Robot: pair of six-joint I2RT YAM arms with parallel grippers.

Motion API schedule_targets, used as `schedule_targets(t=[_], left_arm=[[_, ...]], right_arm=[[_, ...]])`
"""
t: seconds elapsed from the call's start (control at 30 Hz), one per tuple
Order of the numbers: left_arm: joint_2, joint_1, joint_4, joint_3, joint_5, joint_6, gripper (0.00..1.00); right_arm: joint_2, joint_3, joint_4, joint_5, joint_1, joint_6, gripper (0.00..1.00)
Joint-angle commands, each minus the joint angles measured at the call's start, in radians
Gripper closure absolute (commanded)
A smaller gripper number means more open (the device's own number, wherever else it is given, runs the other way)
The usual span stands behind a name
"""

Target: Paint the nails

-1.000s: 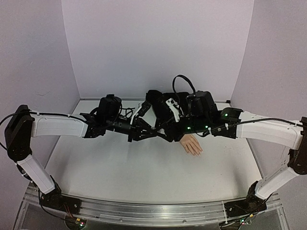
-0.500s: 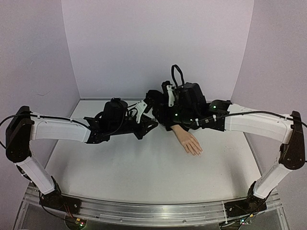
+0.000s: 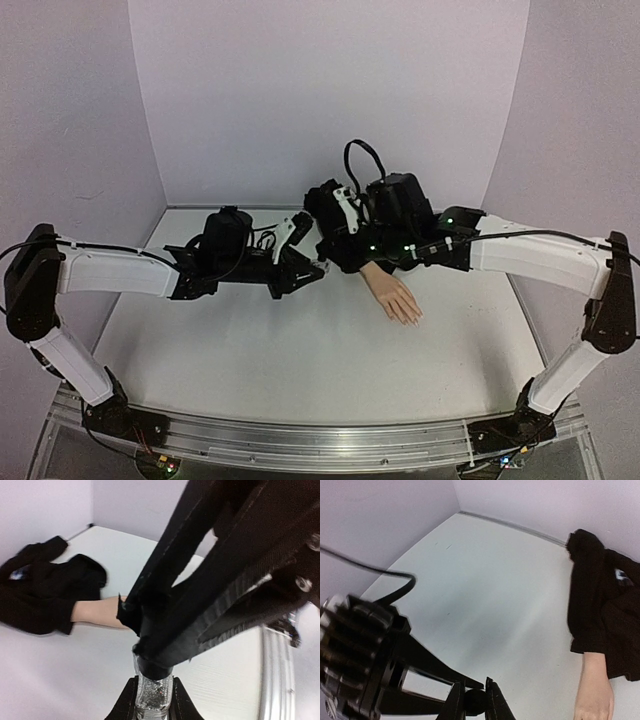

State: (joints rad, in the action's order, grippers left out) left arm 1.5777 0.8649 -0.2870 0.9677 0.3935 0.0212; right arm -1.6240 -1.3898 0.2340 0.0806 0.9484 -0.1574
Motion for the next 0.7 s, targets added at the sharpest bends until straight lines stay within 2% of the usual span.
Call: schedule_targets(t=[0.0,0.07,0.17,0.2,0.33,0.37,0.47,0.57,0.67], left_arm=[[-0.065,-0.031,-0.178,0.018,0.759,-0.072,1.0],[-0.043,-0.046,-0.15,0.055,0.872,-0.106,1.0],[-0.056,-0.05,-0.124,0.05,0.807,-0.079,1.0],[-0.064,-0.05,-0.107,0.048,0.75,-0.058,1.0],[-0.101,-0.049,-0.032,0.046,0.369,0.012,1.0],[-0.107,-0.043,-0.02,0.045,0.242,0.028,1.0],[-0.104,-0.024,0.023,0.06,-0.019,0.068,1.0],[-0.082,0.006,0.054,0.085,-0.207,0.092,1.0],[-0.059,0.04,0.072,0.105,-0.33,0.109,1.0]], right_arm=[[0.101,0.083,0.004,0.587,0.018,0.31,1.0],[0.107,0.083,0.028,0.672,0.015,0.315,1.0],[0.112,0.1,0.033,0.627,0.015,0.298,0.98],[0.121,0.11,0.025,0.569,0.015,0.284,0.92],[0.178,0.145,-0.049,0.2,0.014,0.128,0.46],[0.189,0.147,-0.063,0.121,0.011,0.068,0.42],[0.194,0.126,-0.072,-0.041,0.01,-0.095,0.39],[0.172,0.103,-0.068,-0.145,0.011,-0.206,0.39],[0.149,0.089,-0.059,-0.196,0.01,-0.261,0.42]])
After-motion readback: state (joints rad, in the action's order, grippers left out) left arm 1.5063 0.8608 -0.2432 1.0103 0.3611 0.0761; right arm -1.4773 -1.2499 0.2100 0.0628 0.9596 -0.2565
